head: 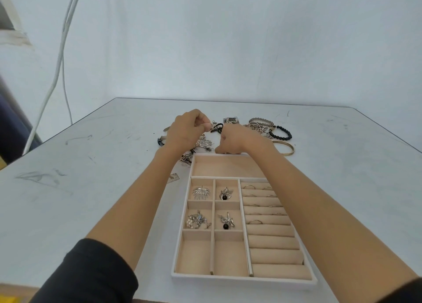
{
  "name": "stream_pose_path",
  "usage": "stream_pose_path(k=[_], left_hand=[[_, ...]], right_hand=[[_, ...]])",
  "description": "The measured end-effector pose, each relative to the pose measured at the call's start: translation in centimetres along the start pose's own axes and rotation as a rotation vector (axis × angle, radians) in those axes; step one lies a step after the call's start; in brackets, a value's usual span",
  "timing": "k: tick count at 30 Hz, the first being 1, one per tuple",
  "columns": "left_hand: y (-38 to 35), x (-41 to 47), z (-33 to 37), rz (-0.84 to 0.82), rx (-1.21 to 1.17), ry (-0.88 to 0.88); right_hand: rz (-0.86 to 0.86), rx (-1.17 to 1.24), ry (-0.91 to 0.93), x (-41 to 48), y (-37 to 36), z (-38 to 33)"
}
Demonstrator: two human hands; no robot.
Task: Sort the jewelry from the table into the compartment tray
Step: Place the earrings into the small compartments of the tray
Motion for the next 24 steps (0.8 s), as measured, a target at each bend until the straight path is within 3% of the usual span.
stream_pose_path(k=[7, 11, 19, 24], left_hand=[[0.7, -1.5, 0.1, 0.033, -0.081, -0.003], [1.0, -2.7, 0.4, 0.059, -0.151, 0.012], [2.0, -5.0, 2.0, 0.133, -0.313, 0.004], [2.5, -6.7, 3.6, 0.138, -0.380, 0.002]], right_hand=[[0.004, -0.088, -0.015, -0.8, 0.9, 0.1], [0.011, -0.023, -0.015, -1.1, 0.6, 0.9], [-0.082, 1.101, 0.064, -2.3, 1.9, 3.4], [-0.118, 1.582, 0.222, -4.4, 3.4, 3.5]])
Point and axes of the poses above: each hand's wrist, its own x-axis towards the middle knuckle, its own y-axis out of the back of the hand, z = x × y, the point moved 2 cm from there along x, towards the middle knuckle, and after that the axes turned 12 degrees about -y, right-handed, at the moved point
